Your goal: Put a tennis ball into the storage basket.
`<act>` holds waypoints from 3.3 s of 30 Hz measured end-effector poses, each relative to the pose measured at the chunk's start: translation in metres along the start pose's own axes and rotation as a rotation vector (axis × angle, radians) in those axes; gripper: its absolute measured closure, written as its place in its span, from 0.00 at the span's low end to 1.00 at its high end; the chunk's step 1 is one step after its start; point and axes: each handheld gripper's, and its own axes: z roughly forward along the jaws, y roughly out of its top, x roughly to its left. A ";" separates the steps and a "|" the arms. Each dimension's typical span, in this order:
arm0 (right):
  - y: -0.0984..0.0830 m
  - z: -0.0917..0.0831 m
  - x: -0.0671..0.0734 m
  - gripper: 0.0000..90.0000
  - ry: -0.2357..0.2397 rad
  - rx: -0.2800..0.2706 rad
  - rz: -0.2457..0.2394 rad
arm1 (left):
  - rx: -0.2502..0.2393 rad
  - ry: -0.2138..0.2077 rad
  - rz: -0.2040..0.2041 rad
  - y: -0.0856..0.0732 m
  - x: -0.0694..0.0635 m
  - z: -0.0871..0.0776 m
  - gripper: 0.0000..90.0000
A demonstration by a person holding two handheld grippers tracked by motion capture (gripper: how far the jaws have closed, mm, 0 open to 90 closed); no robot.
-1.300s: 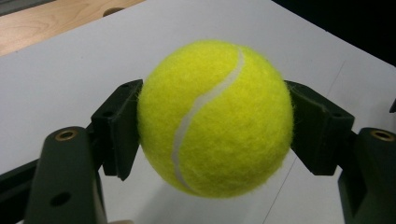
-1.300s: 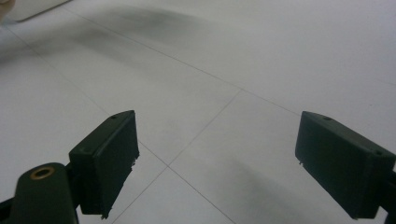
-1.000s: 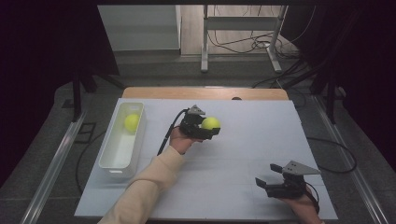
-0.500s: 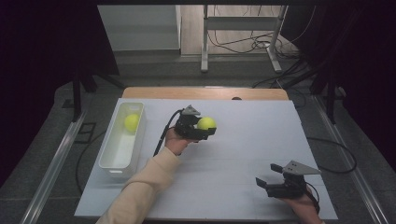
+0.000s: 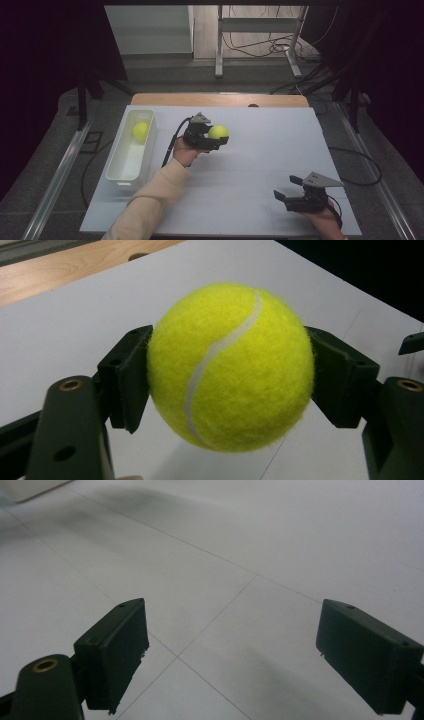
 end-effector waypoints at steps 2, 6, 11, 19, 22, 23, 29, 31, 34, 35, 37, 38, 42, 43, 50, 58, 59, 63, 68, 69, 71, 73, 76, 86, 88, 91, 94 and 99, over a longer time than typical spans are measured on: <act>0.000 0.000 0.000 0.15 0.000 0.001 0.000 | -0.005 0.001 0.000 0.000 0.000 -0.003 0.30; 0.000 0.000 0.000 0.15 -0.001 0.001 -0.001 | -0.011 0.004 0.000 -0.001 0.000 -0.007 0.30; 0.000 0.000 0.000 0.15 -0.002 0.001 -0.003 | -0.016 0.010 0.003 -0.002 0.001 -0.012 0.30; 0.000 0.000 0.000 0.15 -0.002 0.002 -0.004 | -0.025 0.016 0.000 -0.004 0.001 -0.016 0.30; 0.000 0.000 0.000 0.15 -0.004 0.002 -0.004 | -0.030 0.017 -0.001 -0.006 0.002 -0.019 0.30; 0.000 0.000 0.000 0.15 -0.005 0.003 -0.005 | -0.034 0.017 -0.005 -0.007 0.002 -0.021 0.30; 0.000 0.000 0.000 0.15 -0.004 0.003 -0.006 | -0.041 0.025 -0.010 -0.009 0.004 -0.028 0.30; 0.000 0.000 0.000 0.15 -0.004 0.003 -0.006 | -0.043 0.026 -0.012 -0.009 0.004 -0.030 0.30; 0.000 0.000 0.001 0.15 -0.004 0.003 -0.006 | -0.046 0.028 -0.013 -0.011 0.005 -0.034 0.30; 0.000 0.001 0.001 0.15 -0.004 0.003 -0.006 | -0.047 0.027 -0.014 -0.011 0.005 -0.035 0.30; 0.000 0.001 0.001 0.15 -0.004 0.004 -0.006 | -0.049 0.028 -0.014 -0.011 0.005 -0.037 0.30; 0.000 0.001 0.001 0.15 -0.004 0.004 -0.007 | -0.049 0.030 -0.013 -0.012 0.005 -0.038 0.30; 0.000 0.001 0.001 0.15 -0.006 0.004 -0.007 | -0.060 0.041 -0.013 -0.012 0.004 -0.043 0.30; 0.000 0.001 0.001 0.15 -0.006 0.004 -0.007 | -0.063 0.041 -0.014 -0.012 0.004 -0.045 0.30; 0.000 0.001 0.001 0.15 -0.006 0.004 -0.007 | -0.061 0.050 -0.016 -0.013 0.005 -0.051 0.30; 0.000 0.000 0.001 0.15 -0.011 0.003 -0.005 | -0.072 0.067 -0.015 -0.013 0.005 -0.063 0.30; 0.000 0.000 0.001 0.15 -0.011 0.003 -0.005 | -0.074 0.072 -0.017 -0.014 0.005 -0.065 0.30; 0.000 0.000 0.001 0.15 -0.015 0.006 -0.007 | -0.084 0.075 -0.026 -0.015 0.007 -0.072 0.30; 0.000 0.000 0.001 0.15 -0.015 0.003 -0.005 | -0.086 0.078 -0.032 -0.016 0.009 -0.079 0.30; 0.000 0.000 0.001 0.15 -0.017 0.005 -0.006 | -0.086 0.081 -0.033 -0.017 0.009 -0.081 0.30; 0.000 0.000 0.001 0.15 -0.016 0.004 -0.004 | -0.088 0.081 -0.034 -0.017 0.009 -0.082 0.30; 0.000 0.000 0.001 0.15 -0.015 0.002 -0.004 | -0.087 0.084 -0.033 -0.018 0.009 -0.084 0.30; 0.000 0.000 0.001 0.15 -0.017 0.003 -0.005 | -0.090 0.089 -0.034 -0.018 0.009 -0.087 0.30; 0.000 0.000 0.002 0.15 -0.016 0.006 -0.010 | -0.094 0.106 -0.035 -0.024 0.011 -0.096 0.30; -0.001 0.000 0.001 0.15 -0.017 0.007 -0.010 | -0.097 0.104 -0.040 -0.026 0.013 -0.098 0.30; -0.001 0.001 0.001 0.15 -0.018 0.009 -0.008 | -0.101 0.103 -0.050 -0.029 0.015 -0.100 0.30; -0.001 0.001 0.001 0.15 -0.017 0.011 -0.008 | -0.102 0.104 -0.052 -0.030 0.016 -0.101 0.30; -0.001 0.001 0.000 0.15 -0.019 0.013 -0.009 | -0.106 0.107 -0.060 -0.033 0.018 -0.105 0.30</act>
